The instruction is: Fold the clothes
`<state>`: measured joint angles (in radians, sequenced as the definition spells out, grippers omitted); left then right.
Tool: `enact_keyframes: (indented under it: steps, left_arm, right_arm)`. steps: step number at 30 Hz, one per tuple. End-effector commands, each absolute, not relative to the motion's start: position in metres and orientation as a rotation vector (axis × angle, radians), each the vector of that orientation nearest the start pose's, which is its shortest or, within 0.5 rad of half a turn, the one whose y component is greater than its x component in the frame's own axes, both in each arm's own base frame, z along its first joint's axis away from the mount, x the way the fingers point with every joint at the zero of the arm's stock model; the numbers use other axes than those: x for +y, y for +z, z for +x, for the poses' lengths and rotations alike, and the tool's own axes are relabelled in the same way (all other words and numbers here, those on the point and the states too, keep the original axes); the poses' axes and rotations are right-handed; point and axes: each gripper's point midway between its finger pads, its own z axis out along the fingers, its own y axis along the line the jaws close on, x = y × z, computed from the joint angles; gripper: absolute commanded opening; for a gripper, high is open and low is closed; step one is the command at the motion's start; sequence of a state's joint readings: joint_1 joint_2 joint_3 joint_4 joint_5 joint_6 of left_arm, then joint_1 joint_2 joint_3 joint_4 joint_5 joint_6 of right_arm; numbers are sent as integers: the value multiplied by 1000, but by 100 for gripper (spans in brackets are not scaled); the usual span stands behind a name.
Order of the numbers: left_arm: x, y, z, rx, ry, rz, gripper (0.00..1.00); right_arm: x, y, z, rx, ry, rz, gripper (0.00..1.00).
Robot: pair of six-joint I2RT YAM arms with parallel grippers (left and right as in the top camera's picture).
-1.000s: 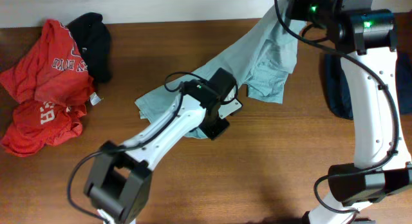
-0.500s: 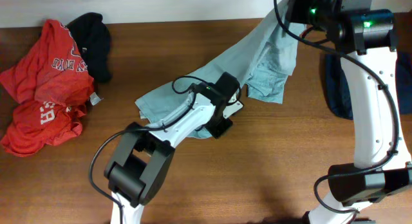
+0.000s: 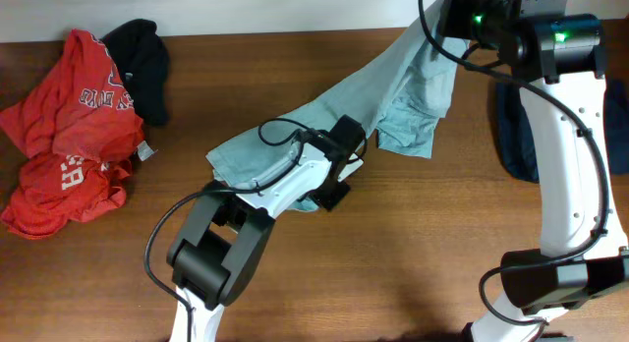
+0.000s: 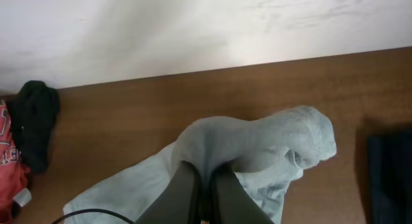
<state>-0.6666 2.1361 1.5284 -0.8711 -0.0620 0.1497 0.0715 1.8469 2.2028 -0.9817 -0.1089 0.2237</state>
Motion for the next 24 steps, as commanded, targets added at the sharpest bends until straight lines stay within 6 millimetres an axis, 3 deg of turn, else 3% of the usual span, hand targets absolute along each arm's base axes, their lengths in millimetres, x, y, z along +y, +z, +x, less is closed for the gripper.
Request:
enact_keyframes:
  steps: [1, 3, 6, 12, 17, 20, 24]
  left_arm:
    - [-247, -11, 337, 2808, 84, 1195, 1]
    - [-246, -4, 342, 2811, 83, 1172, 1]
    - [-227, 37, 365, 2836, 127, 1012, 1]
    - [-190, 149, 416, 2719, 65, 713, 1]
    - [-143, 240, 450, 2538, 47, 480, 1]
    - [-109, 277, 460, 2469, 84, 343, 1]
    - [-66, 311, 466, 2402, 118, 210, 1]
  right_arm:
    - [47, 369, 498, 2196, 257, 112, 4]
    - [47, 366, 496, 2211, 256, 114, 4]
    - [42, 360, 492, 2240, 240, 130, 4]
    - [25, 346, 481, 2311, 217, 184, 4]
    - [3, 332, 468, 2376, 216, 318, 4]
    - [-7, 328, 462, 2399, 249, 354, 4]
    - [-20, 323, 453, 2432, 307, 399, 4]
